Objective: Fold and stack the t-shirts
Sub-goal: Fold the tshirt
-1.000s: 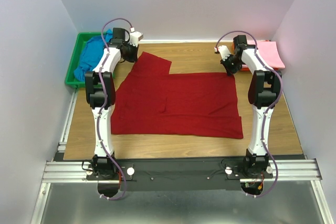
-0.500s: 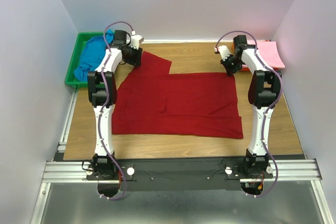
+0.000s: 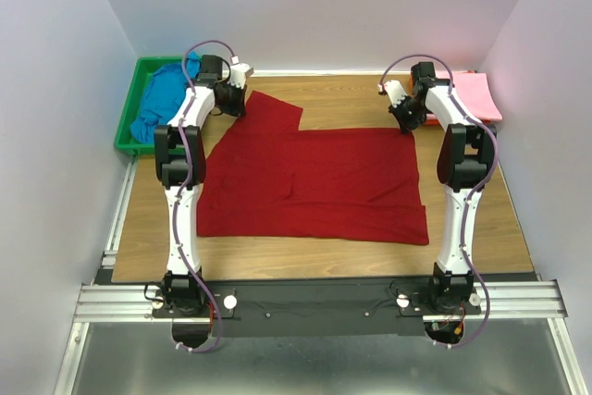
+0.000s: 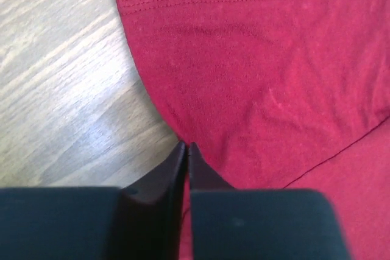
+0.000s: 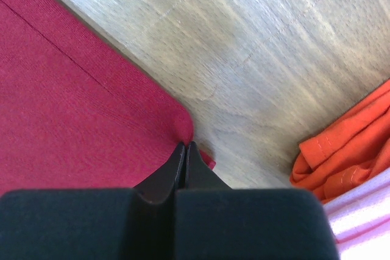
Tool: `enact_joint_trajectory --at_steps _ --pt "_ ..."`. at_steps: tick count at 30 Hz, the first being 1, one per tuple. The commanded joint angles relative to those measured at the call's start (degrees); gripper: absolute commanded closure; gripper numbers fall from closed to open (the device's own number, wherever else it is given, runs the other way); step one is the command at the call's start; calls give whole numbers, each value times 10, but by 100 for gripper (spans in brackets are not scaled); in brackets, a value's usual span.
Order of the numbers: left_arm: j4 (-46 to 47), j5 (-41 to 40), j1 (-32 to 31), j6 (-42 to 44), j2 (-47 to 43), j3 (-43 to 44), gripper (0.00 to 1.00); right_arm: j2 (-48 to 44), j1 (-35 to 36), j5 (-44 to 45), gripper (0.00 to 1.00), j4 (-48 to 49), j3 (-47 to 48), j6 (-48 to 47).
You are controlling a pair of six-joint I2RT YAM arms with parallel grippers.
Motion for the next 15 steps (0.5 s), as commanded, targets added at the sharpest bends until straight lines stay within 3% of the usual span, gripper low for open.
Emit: enact_joint_trajectory --at_steps 1,6,15 --pt "20 24 7 15 -54 -23 100 -32 -5 20 99 -11 -5 -13" --pt "15 43 15 38 -97 -48 100 -66 -5 21 99 -12 -25 -23" --pt "45 53 15 84 -228 -217 100 -155 -6 16 99 -12 -99 -39"
